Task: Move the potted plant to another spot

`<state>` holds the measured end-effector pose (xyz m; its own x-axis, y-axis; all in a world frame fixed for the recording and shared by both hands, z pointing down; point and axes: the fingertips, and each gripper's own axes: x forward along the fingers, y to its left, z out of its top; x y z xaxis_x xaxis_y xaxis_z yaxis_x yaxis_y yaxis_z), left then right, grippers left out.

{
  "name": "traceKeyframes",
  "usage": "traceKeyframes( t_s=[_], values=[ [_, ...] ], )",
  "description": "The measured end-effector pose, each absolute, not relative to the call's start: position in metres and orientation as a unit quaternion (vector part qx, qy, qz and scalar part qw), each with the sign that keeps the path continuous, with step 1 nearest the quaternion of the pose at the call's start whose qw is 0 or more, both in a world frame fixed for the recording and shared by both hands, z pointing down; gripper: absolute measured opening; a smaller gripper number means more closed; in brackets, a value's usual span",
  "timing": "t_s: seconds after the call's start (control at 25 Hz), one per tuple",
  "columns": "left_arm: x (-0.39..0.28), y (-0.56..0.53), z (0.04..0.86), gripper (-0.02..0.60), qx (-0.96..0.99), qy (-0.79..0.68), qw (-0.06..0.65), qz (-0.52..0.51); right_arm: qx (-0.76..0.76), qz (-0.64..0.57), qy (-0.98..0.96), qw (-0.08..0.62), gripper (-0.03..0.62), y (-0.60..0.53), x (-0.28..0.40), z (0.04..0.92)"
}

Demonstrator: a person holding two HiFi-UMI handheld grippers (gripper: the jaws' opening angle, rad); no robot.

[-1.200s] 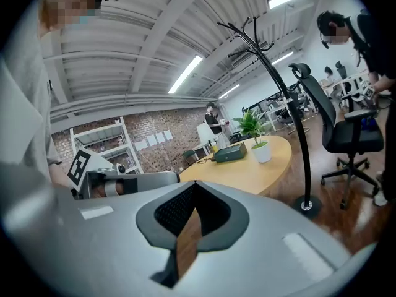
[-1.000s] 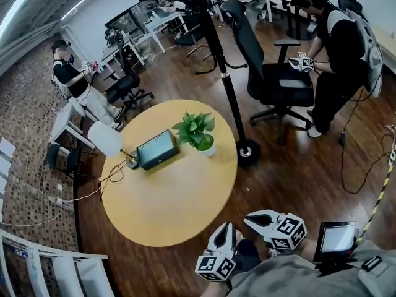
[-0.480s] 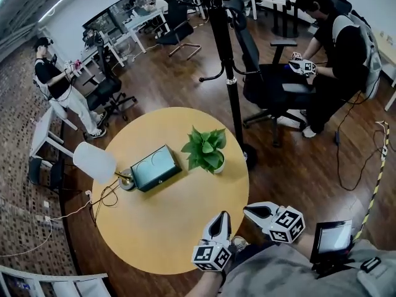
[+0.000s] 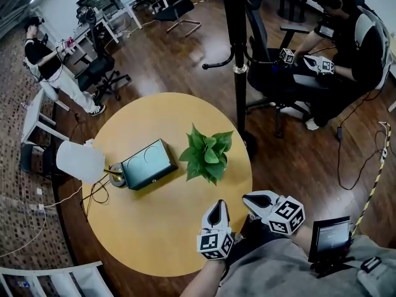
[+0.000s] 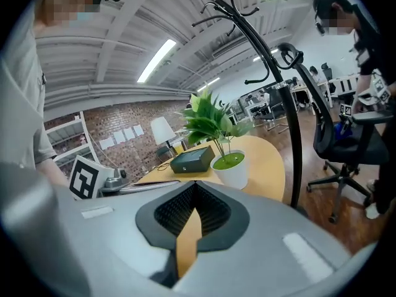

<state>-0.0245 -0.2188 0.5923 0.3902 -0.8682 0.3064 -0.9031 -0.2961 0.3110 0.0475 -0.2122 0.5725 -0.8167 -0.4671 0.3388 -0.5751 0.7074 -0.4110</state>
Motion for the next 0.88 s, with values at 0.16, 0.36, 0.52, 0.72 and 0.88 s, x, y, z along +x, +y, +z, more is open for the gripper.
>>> traceKeyframes(
  t_s=[0.16, 0.36, 0.52, 0.72, 0.88],
  values=[
    [-0.022, -0.249, 0.621, 0.001, 0.784, -0.581, 0.208, 0.070, 0.273, 0.267, -0.917, 0.116, 0.000, -0.236, 0.053, 0.592],
    [-0.024, -0.275, 0.653, 0.002, 0.753, -0.620, 0.195, 0.101, 0.268, 0.282, -0.912, 0.128, 0.000, -0.257, 0.060, 0.616],
    [-0.022, -0.288, 0.664, 0.002, 0.744, -0.633, 0.185, 0.104, 0.262, 0.291, -0.911, 0.132, 0.000, -0.267, 0.059, 0.628],
    [-0.011, -0.299, 0.673, 0.143, 0.750, -0.625, 0.185, 0.110, 0.257, 0.304, -0.907, 0.135, 0.000, -0.272, 0.061, 0.637],
    [-0.010, -0.315, 0.678, 0.368, 0.747, -0.630, 0.174, 0.121, 0.257, 0.310, -0.906, 0.134, 0.000, -0.281, 0.066, 0.635]
  ],
)
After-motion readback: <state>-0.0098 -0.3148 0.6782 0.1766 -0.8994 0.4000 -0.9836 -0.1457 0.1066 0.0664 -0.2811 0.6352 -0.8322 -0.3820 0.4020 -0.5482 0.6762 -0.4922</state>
